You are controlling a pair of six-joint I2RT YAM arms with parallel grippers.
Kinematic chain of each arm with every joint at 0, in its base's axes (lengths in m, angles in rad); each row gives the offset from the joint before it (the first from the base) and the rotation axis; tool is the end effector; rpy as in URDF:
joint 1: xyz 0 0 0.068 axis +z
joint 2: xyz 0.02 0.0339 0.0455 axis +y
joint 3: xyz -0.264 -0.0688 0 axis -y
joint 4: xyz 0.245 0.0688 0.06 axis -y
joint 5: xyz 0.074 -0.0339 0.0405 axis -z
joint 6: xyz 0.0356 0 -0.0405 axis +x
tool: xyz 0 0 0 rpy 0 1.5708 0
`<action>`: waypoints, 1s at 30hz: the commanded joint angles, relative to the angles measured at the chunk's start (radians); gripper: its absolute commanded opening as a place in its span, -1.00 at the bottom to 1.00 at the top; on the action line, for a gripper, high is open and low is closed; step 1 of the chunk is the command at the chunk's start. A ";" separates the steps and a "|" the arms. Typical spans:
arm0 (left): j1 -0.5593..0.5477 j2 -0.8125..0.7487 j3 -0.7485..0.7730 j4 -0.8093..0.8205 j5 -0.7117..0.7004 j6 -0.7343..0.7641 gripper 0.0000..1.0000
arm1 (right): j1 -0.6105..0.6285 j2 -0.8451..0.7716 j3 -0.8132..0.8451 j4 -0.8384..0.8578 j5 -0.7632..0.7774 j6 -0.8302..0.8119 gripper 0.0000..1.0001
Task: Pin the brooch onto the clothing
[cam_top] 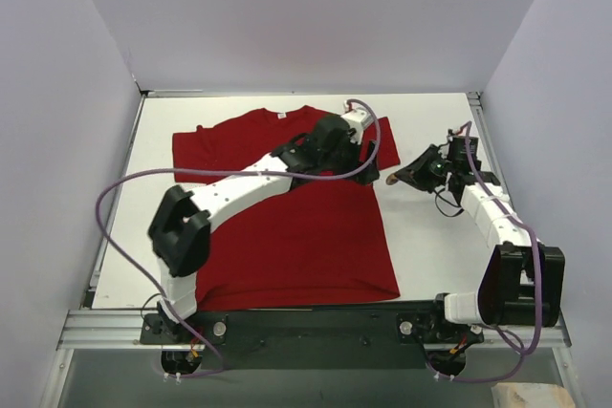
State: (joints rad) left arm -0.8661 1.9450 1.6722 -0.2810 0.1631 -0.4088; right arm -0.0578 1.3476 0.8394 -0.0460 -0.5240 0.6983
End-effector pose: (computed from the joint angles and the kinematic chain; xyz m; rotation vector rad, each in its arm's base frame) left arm 0.2945 -0.3553 0.2936 0.6119 2.1756 -0.8972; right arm 0.2945 0.0008 0.2490 0.4973 2.1263 0.9285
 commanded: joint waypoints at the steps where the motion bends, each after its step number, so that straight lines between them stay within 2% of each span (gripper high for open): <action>1: -0.004 -0.219 -0.231 0.144 -0.292 0.128 0.72 | 0.093 0.005 0.082 -0.048 -0.008 0.061 -1.00; 7: -0.031 -0.385 -0.466 0.170 -0.439 0.234 0.73 | 0.272 0.113 0.182 -0.031 0.013 0.128 -1.00; 14: -0.068 -0.471 -0.584 0.198 -0.533 0.283 0.71 | 0.429 0.246 0.250 0.035 -0.005 0.228 -1.00; 30: -0.119 -0.325 -0.513 0.216 -0.553 0.317 0.39 | 0.455 0.259 0.253 0.071 -0.042 0.256 -1.00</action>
State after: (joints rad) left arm -0.9802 1.5875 1.1023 -0.1184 -0.3679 -0.1074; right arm 0.3935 1.6318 1.0653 0.0162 -0.5335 0.9314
